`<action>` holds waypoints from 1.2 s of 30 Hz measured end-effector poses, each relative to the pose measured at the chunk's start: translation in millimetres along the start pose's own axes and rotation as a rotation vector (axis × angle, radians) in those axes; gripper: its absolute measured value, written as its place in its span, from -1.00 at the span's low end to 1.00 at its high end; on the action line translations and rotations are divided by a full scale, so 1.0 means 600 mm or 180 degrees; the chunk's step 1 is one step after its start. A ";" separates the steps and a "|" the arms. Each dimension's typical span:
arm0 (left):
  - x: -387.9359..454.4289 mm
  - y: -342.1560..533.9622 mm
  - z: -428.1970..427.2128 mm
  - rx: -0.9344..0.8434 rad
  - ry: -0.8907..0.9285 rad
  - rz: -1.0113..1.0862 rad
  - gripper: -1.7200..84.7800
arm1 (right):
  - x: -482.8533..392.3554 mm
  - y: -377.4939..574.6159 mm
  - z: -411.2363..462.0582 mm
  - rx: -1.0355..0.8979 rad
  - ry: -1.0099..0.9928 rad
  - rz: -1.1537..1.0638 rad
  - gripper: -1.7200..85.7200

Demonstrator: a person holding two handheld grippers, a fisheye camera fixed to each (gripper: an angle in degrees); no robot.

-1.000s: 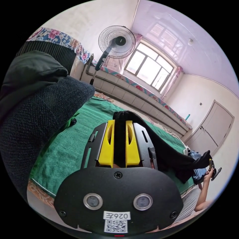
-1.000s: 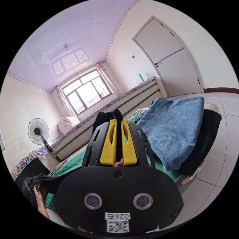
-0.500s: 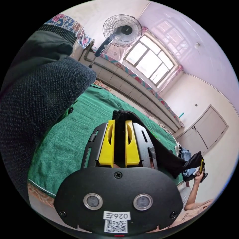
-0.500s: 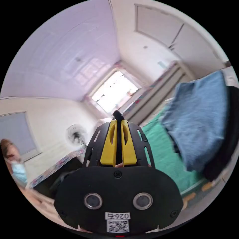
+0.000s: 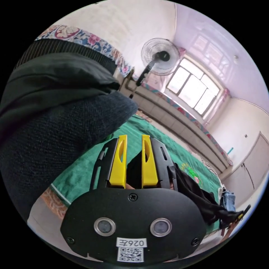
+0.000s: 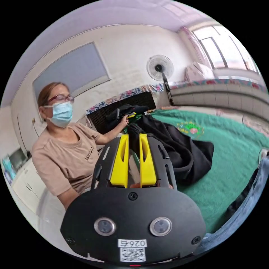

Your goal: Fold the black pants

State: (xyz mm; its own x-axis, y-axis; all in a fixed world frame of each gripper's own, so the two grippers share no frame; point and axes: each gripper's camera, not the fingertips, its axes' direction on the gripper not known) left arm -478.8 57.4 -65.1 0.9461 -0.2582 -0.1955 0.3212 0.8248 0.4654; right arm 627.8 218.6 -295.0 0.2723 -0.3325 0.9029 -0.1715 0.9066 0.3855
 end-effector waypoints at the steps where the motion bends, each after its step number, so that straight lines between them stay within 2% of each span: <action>1: 0.013 -0.006 0.011 0.0022 0.0265 0.0133 -0.79 | -0.022 -0.003 -0.004 0.0077 0.0051 -0.0234 -0.87; 4: 0.068 -0.029 0.069 -0.0337 0.0697 0.0592 -0.79 | -0.053 -0.013 -0.001 0.0125 0.0127 -0.0604 -0.85; 8: 0.150 -0.041 0.161 -0.1085 0.0659 0.1225 -0.90 | -0.071 -0.032 0.014 0.0053 0.0177 -0.0853 -0.82; 9: 0.175 -0.035 0.203 -0.1566 0.0639 0.1483 -0.95 | -0.079 -0.036 0.016 0.0092 0.0206 -0.0985 -0.82; 10: 0.199 -0.017 0.255 -0.2308 0.0718 0.1775 -0.96 | -0.089 -0.039 0.010 0.0253 0.0196 -0.1146 -0.82; 12: 0.223 0.018 0.319 -0.3150 0.0668 0.2068 -0.97 | -0.099 -0.042 -0.011 0.0624 0.0100 -0.1365 -0.83; 15: 0.248 -0.003 0.308 -0.2950 0.0584 0.2274 -0.97 | -0.086 -0.041 -0.054 0.1437 0.0045 -0.1346 -0.88; 17: 0.258 -0.032 0.273 -0.2426 0.0689 0.2329 -0.97 | -0.062 -0.044 -0.059 0.1677 0.0400 -0.1024 -0.91; 19: 0.258 -0.078 0.200 -0.1353 0.1266 0.2258 -0.97 | -0.030 -0.062 -0.038 0.1516 0.1241 -0.0623 -0.96; 20: 0.252 -0.086 0.181 -0.1037 0.1455 0.2199 -0.97 | -0.022 -0.070 -0.030 0.1402 0.1429 -0.0539 -0.97; 22: 0.211 -0.108 0.136 -0.0007 0.2158 0.1713 -0.95 | 0.016 -0.110 0.006 0.0841 0.1972 -0.0217 -0.98; 24: 0.188 -0.126 0.147 0.0162 0.2253 0.1412 -0.86 | 0.044 -0.133 0.030 0.0589 0.2233 -0.0037 -0.97; 26: 0.182 -0.149 0.183 0.0034 0.1870 0.1341 -0.77 | 0.084 -0.152 0.049 0.0368 0.2389 0.0264 -0.92; 28: 0.183 -0.176 0.260 -0.0467 0.1212 0.1279 -0.66 | 0.151 -0.172 0.070 -0.0009 0.2398 0.0701 -0.83; 32: 0.184 -0.170 0.399 -0.1378 0.0650 0.1264 -0.63 | 0.253 -0.189 0.113 -0.0725 0.2340 0.1277 -0.74; 33: 0.187 -0.158 0.438 -0.1666 0.0496 0.1294 -0.65 | 0.283 -0.191 0.129 -0.0928 0.2339 0.1413 -0.73; 35: 0.213 -0.156 0.451 -0.1722 0.0265 0.1553 -0.76 | 0.326 -0.194 0.151 -0.1205 0.2386 0.1599 -0.75; 36: 0.242 -0.157 0.452 -0.1984 0.0179 0.1920 -0.84 | 0.352 -0.196 0.169 -0.1447 0.2400 0.1688 -0.79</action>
State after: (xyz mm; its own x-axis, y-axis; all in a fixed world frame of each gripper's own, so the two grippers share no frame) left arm -360.3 -194.0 96.7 0.9389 0.3234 -0.1177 -0.3310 0.9422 -0.0512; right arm 609.7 15.3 -130.2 0.8166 0.2470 0.5216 -0.1109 0.9541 -0.2781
